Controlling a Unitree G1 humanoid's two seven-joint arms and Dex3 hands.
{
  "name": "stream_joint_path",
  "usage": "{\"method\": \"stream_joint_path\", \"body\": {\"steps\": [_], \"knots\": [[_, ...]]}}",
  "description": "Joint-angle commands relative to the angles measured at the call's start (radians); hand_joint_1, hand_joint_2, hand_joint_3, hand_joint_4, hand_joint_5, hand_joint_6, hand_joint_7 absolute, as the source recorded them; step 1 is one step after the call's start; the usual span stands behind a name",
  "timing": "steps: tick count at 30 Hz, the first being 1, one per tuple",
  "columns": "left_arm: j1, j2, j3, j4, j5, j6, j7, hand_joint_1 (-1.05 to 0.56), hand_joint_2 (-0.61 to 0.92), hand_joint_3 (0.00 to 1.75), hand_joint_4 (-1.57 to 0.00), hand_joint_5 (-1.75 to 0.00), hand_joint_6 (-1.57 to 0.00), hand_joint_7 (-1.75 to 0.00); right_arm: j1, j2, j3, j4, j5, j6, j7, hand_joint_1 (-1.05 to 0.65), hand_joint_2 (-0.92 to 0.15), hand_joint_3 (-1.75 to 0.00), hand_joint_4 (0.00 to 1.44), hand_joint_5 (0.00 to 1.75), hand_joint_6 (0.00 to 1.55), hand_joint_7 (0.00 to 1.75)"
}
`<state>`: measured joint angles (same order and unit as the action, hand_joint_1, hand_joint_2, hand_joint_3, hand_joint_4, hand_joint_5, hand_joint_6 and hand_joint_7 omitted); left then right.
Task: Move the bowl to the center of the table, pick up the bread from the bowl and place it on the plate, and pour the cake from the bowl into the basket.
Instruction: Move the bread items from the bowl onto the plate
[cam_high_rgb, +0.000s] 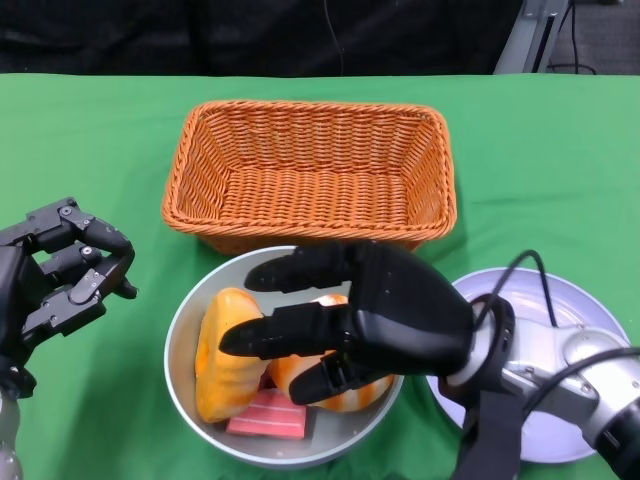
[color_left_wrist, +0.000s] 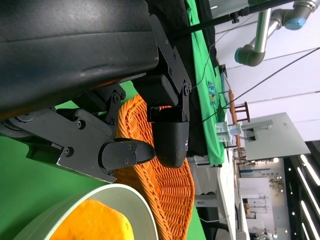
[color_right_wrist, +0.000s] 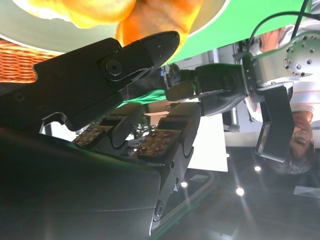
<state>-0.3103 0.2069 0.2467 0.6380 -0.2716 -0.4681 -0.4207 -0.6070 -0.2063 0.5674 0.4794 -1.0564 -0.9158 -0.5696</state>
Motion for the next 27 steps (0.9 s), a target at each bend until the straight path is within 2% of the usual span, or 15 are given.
{"method": "stream_joint_path", "body": {"steps": [1,9,16,22,25,27], "knots": [[-0.020,0.018,0.018,0.006,-0.022,0.017,-0.011,-0.12,0.85,0.46,-0.82,-1.36,-0.85,-1.06,-0.040,-0.002,0.028,0.034,-0.020,0.006,-0.045,-0.61,-0.83,-0.01,0.79,0.02,0.78,0.00],[-0.036,0.018,0.028,0.048,-0.034,-0.004,-0.031,-0.14,0.84,0.44,-0.83,-1.38,-0.85,-1.07,-0.139,0.042,0.116,0.183,-0.068,0.016,-0.161,-0.56,-0.76,0.00,0.78,0.00,0.77,0.00],[-0.041,0.040,0.054,0.086,0.002,-0.059,0.024,-0.11,0.85,0.52,-0.82,-1.39,-0.83,-1.11,-0.228,0.070,0.223,0.336,-0.135,0.055,-0.246,-0.57,-0.81,-0.01,0.79,0.01,0.78,0.01],[-0.032,0.042,0.058,0.080,0.011,-0.067,0.042,-0.08,0.86,0.53,-0.81,-1.37,-0.82,-1.10,-0.255,0.105,0.279,0.426,-0.136,0.078,-0.282,-0.56,-0.84,-0.01,0.77,0.00,0.76,0.00],[-0.031,0.045,0.065,0.083,0.008,-0.074,0.043,-0.08,0.87,0.51,-0.82,-1.35,-0.85,-1.07,-0.265,0.124,0.307,0.466,-0.141,0.094,-0.302,-0.55,-0.83,0.00,0.77,0.00,0.77,0.00],[-0.029,0.050,0.069,0.085,0.010,-0.081,0.046,-0.08,0.87,0.51,-0.83,-1.34,-0.86,-1.06,-0.271,0.136,0.323,0.490,-0.143,0.112,-0.311,-0.57,-0.78,0.00,0.76,0.00,0.76,0.00]]}}
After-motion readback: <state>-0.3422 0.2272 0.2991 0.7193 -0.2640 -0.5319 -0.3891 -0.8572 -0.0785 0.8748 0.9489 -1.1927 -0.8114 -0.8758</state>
